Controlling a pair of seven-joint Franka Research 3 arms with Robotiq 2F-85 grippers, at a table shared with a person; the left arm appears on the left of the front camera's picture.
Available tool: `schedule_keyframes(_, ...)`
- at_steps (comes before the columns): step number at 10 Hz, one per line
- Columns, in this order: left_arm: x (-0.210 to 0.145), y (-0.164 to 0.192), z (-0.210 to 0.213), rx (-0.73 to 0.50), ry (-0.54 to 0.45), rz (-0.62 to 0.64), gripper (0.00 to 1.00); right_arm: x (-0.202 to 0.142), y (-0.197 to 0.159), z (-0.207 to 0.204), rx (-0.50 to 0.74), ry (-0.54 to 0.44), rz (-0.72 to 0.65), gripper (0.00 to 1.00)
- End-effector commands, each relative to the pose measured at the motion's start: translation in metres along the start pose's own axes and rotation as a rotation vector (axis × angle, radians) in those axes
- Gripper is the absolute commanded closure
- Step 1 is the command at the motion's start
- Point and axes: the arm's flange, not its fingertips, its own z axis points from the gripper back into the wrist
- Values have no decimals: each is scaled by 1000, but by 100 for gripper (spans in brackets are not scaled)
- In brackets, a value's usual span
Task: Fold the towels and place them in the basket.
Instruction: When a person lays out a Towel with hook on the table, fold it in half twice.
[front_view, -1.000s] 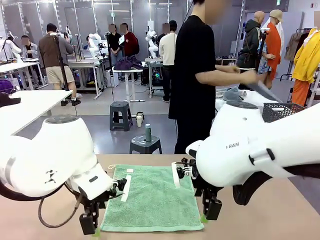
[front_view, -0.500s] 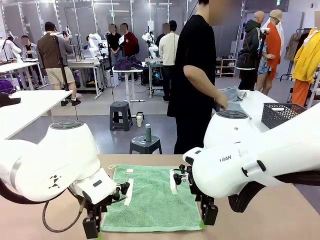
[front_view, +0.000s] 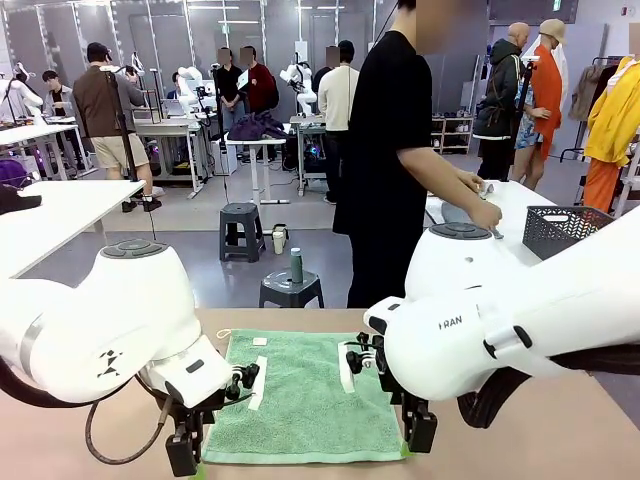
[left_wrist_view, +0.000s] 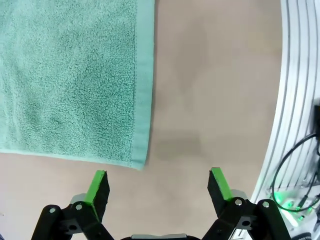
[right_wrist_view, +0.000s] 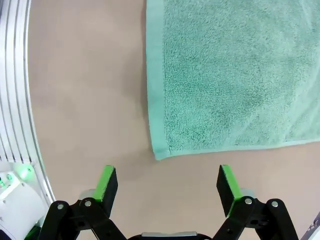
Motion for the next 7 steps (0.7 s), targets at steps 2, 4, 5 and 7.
schedule_keyframes(2,6,6,-10,54,6,-17,0,7,-3,-23,-50,63,-11,0)
schedule_keyframes(4,5,9,-18,35,11,-13,0,10,-5,-36,-55,75,-3,0)
schedule_keyframes(5,5,8,-24,30,-2,-13,0,13,-6,-41,-53,75,4,0)
schedule_keyframes(7,2,6,-33,33,-16,-13,0,15,-7,-48,-50,87,14,0)
